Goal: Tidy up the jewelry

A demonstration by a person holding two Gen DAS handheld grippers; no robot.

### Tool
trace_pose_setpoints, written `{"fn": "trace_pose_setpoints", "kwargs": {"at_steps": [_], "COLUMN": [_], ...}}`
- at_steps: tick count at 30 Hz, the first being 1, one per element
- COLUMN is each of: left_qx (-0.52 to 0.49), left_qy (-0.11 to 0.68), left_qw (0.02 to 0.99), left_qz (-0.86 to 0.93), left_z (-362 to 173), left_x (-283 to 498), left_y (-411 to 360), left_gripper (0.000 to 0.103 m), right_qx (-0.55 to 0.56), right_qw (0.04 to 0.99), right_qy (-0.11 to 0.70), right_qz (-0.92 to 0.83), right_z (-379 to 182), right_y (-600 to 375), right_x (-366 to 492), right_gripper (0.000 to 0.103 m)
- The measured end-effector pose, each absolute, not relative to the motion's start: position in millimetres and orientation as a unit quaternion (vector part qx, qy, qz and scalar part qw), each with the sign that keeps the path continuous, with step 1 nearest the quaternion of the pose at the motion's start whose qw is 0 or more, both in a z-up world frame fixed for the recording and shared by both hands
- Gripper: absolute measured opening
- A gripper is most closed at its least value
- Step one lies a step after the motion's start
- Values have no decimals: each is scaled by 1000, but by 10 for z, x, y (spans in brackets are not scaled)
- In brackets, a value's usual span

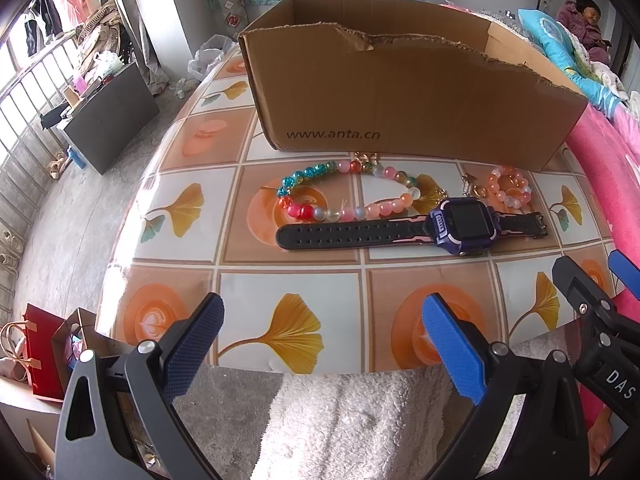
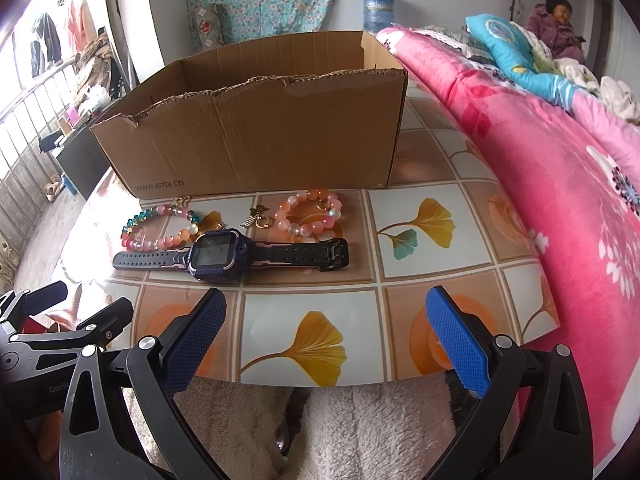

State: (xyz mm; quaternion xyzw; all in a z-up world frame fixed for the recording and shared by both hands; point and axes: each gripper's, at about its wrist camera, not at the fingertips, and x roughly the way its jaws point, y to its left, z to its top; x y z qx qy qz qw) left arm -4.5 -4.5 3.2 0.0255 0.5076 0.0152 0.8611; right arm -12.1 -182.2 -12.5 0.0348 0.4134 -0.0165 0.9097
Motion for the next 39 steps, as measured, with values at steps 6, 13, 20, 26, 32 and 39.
{"fn": "trace_pose_setpoints", "kwargs": {"at_steps": [6,13,20,26,32,39], "left_qx": [29,30,43,59,71,78], "left_qy": [511,517,527,520,513,510], "left_qw": [859,855,848,851,855,856], "left_qz": [17,21,30,32,28,24], "left_z": [6,-64,-231,-304,-316,-311], "left_x": [-3,75,216,277,334,313], "left_y": [-64,-33,13,10,15,0], "left_gripper": [97,97,97,97,98,98], "right_qx": [37,37,29,12,-18,-24], "right_qw": [908,904,896,888,885,885], "right_qy": [417,425,444,459,466,464], "right_qz": [-17,-16,-14,-10,-3,5], "right_z": [-167,-229,-340,-462,-533,-546], "right_y": [-1825,-1838,-1828,-1789,-1742,-1731], "right_x": [-92,-38,25,75,116,121], "right_gripper": [96,96,96,96,96,96]}}
